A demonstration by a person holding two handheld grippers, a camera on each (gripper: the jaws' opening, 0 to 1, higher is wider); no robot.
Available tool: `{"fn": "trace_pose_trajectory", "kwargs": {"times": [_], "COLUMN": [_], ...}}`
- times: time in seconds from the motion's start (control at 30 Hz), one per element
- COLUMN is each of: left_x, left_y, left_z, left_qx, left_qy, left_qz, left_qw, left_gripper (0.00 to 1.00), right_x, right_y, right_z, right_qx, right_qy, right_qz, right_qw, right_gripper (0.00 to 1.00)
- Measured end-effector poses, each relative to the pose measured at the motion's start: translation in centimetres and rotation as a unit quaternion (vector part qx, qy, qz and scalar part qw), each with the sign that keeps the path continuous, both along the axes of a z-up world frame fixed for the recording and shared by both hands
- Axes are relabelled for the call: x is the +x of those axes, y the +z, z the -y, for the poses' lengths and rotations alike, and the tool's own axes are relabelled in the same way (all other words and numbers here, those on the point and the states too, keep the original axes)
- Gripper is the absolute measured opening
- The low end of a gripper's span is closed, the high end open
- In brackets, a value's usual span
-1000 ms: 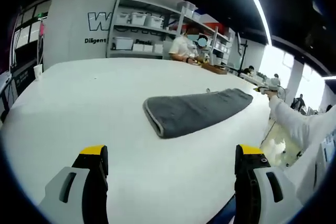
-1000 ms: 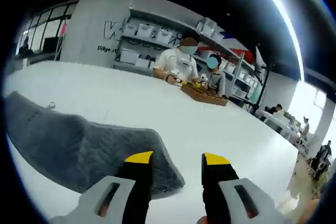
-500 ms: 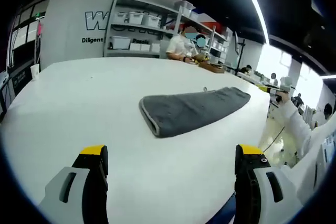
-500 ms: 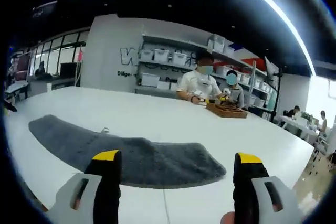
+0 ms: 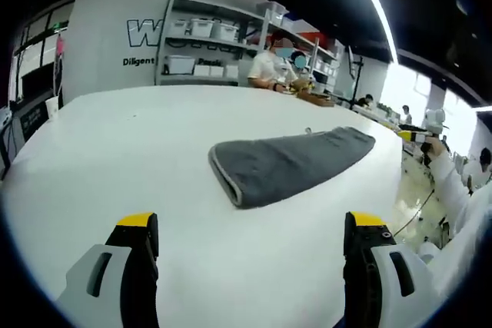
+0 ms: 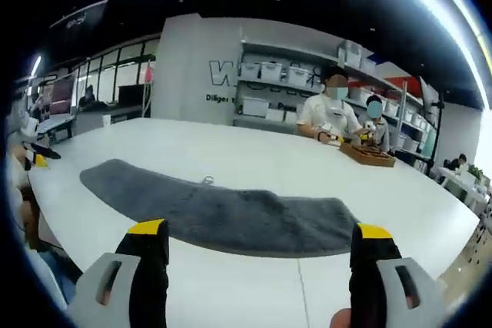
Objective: Open the folded towel by lifting each exposed corner and separating the folded layers until the towel lies flat within the target outline without major curled edges
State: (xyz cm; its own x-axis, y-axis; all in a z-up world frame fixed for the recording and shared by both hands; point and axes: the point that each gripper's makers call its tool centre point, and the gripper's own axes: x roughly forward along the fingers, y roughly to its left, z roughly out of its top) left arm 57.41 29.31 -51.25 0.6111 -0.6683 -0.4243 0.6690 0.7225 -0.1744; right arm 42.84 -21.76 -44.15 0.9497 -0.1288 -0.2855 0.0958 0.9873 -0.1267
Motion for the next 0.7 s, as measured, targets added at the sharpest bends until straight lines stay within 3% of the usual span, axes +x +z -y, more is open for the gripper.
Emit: {"fn": "trace_pose_trajectory", "kwargs": {"times": [0.03, 0.07, 0.1, 0.27, 0.4, 0.43, 0.57, 0.6, 0.7], "left_x": [0.9, 1.1, 1.6, 5.5, 8.2, 9.6, 10.5, 10.5, 11.0], "left_y": [0.3, 0.3, 0.2, -0.5, -1.4, -2.0, -2.8, -3.0, -2.9], "left_z": [0.9, 1.2, 2.7, 5.5, 6.2, 5.9, 6.0, 6.2, 6.7], "left_qx": [-0.017, -0.021, -0.047, -0.076, -0.088, -0.079, -0.052, -0.074, -0.102], "left_qy": [-0.004, -0.006, -0.024, -0.027, -0.013, 0.008, 0.005, 0.011, 0.006], "left_qz": [0.018, 0.021, 0.017, 0.037, 0.032, 0.034, 0.032, 0.012, 0.004], "left_qw": [0.9997, 0.9995, 0.9985, 0.9960, 0.9956, 0.9963, 0.9981, 0.9971, 0.9947], "left_gripper": [0.99, 0.99, 0.97, 0.90, 0.83, 0.80, 0.66, 0.63, 0.54], "right_x": [0.0, 0.0, 0.1, 0.1, -0.2, -0.2, -0.4, -0.5, -0.6], "right_y": [0.0, 0.0, -0.1, -0.3, -0.2, -0.4, -0.8, -0.8, -0.9], "right_z": [-0.2, -0.2, -0.6, -0.8, -0.6, -0.5, -0.3, -0.2, -0.1], "right_qx": [-0.004, -0.005, -0.008, -0.013, -0.013, -0.010, -0.010, -0.009, -0.007], "right_qy": [0.002, 0.002, 0.011, 0.022, 0.021, 0.023, 0.022, 0.021, 0.020], "right_qz": [-0.001, -0.001, -0.003, -0.007, -0.001, 0.000, 0.000, 0.001, 0.002], "right_qw": [1.0000, 1.0000, 0.9999, 0.9996, 0.9997, 0.9997, 0.9997, 0.9997, 0.9998], "right_gripper": [0.99, 0.99, 0.99, 0.99, 0.99, 0.99, 0.99, 0.99, 0.99]}}
